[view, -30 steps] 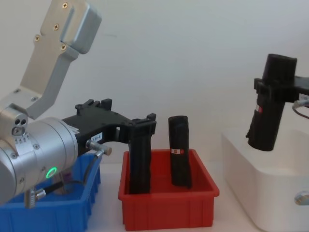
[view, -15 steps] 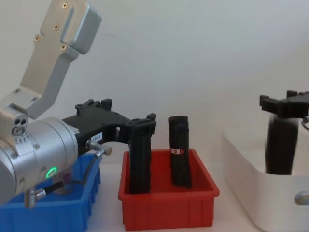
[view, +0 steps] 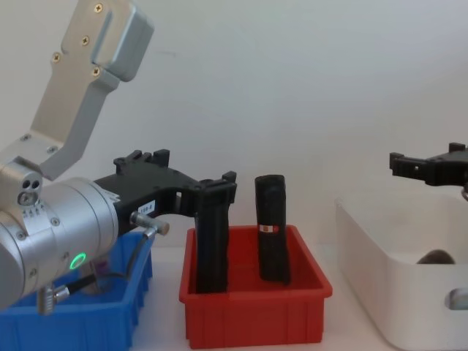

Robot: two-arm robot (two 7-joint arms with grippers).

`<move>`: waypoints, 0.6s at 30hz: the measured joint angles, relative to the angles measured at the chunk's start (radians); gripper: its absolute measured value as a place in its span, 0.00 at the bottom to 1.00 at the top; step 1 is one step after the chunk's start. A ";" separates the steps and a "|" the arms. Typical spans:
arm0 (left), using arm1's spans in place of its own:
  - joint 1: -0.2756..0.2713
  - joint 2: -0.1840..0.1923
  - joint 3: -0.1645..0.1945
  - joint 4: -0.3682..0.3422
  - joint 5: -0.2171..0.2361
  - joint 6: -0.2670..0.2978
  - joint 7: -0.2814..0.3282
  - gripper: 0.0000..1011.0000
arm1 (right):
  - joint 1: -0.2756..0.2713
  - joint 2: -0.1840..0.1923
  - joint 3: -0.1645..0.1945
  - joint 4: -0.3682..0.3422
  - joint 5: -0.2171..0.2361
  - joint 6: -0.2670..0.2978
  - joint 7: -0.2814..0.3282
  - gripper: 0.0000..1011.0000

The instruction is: Pick the cotton swabs from the blue box and place them into the white box.

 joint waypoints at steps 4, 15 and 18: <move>0.000 0.000 0.000 0.000 0.000 0.000 0.000 0.99 | -0.002 0.000 0.001 -0.001 0.001 -0.003 -0.001 0.99; 0.000 0.000 0.000 0.000 0.000 0.000 0.000 0.99 | -0.004 0.001 0.002 -0.003 0.002 -0.007 -0.001 0.99; 0.000 0.000 0.000 0.000 0.000 0.000 0.000 0.99 | -0.004 0.002 0.003 -0.003 0.003 -0.008 -0.001 0.99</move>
